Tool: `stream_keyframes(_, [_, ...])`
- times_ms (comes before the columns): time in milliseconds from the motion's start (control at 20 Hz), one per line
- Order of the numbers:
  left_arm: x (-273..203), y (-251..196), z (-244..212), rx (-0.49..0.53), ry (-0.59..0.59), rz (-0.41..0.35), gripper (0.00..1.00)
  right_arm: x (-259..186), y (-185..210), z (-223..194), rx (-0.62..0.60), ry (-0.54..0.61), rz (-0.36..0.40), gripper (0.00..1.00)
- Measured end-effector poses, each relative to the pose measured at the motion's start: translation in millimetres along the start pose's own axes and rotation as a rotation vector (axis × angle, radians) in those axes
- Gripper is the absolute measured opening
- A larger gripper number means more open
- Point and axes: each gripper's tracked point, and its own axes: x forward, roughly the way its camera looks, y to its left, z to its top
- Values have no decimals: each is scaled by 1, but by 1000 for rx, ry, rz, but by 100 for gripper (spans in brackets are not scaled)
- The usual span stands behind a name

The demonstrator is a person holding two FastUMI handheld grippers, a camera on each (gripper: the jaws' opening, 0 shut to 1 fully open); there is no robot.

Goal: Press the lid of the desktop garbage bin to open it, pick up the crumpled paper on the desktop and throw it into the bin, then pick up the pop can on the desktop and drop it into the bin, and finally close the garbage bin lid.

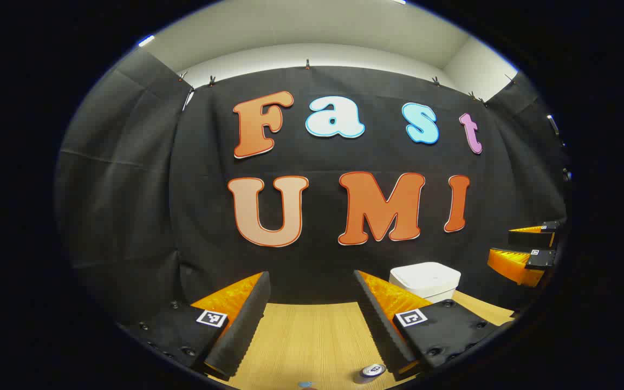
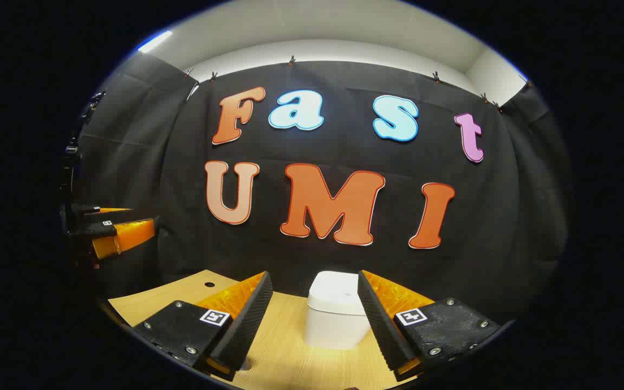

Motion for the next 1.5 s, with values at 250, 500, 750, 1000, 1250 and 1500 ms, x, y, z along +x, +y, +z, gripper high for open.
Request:
stream_keyframes(250, [16,5,-1,-11,-1,-9,96,16,-14,9,7,-18,-55,96])
stream_keyframes(500, [29,4,-3,1,-5,-24,96,32,-22,8,5,-19,-57,95])
stream_keyframes(750, [36,-7,-16,23,-3,16,97,54,-21,-10,8,2,37,96])
stream_keyframes(1000, [40,-14,-26,40,4,71,96,74,-14,-39,41,45,141,95])
stream_keyframes(1250, [54,3,-46,46,40,95,100,91,-13,-54,38,76,145,95])
stream_keyframes(1500, [67,14,-82,60,119,46,99,99,-5,-79,51,140,94,94])
